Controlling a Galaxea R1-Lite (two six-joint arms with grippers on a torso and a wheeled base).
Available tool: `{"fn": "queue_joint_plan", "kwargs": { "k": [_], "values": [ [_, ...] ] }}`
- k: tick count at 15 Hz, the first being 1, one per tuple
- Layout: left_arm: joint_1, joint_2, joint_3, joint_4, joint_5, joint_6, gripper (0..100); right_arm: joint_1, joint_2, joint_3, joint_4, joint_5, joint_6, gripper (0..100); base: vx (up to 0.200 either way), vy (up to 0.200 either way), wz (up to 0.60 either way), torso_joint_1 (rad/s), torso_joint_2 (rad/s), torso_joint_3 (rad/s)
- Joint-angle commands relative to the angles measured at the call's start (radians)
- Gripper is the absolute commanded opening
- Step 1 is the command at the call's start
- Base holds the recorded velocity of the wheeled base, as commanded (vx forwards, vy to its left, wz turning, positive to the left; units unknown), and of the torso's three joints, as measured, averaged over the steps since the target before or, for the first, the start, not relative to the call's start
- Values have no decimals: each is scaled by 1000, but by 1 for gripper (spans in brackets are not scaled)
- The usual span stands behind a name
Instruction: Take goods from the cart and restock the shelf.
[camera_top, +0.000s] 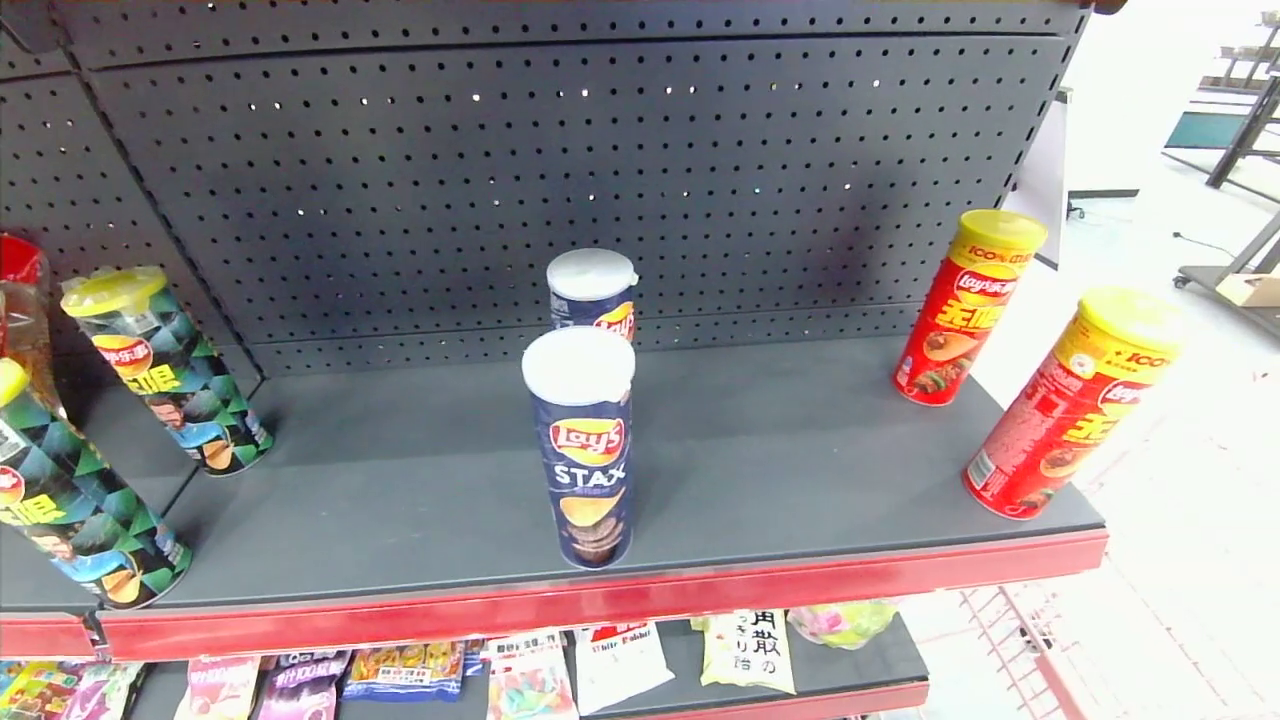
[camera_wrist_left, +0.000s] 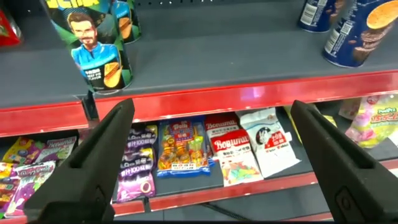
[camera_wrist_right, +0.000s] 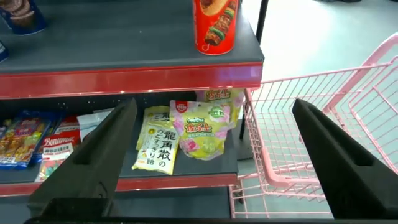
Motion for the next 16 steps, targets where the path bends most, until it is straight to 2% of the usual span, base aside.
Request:
{"fn": "queue_joint_plan", "kwargs": {
  "k": [1, 10, 14, 15, 16],
  "values": [
    [0, 1, 0, -1, -1, -1, 100, 0, 0, 0, 0, 0, 0, 100, 0, 0, 0, 0, 0, 0],
    [0, 1, 0, -1, -1, -1, 100, 0, 0, 0, 2, -1, -3, 100, 0, 0, 0, 0, 0, 0],
    [0, 1, -1, -1, -2, -16, 100, 2, 0, 0, 0, 10, -4, 100, 0, 0, 0, 0, 0, 0],
    [0, 1, -1, -2, -2, -22, 100, 0, -2, -18, -15, 28, 3, 100, 0, 0, 0, 0, 0, 0],
    [0, 1, -1, -1, -2, -25, 100, 30, 93, -209, -29, 149, 69, 100, 0, 0, 0, 0, 0, 0]
  ]
}}
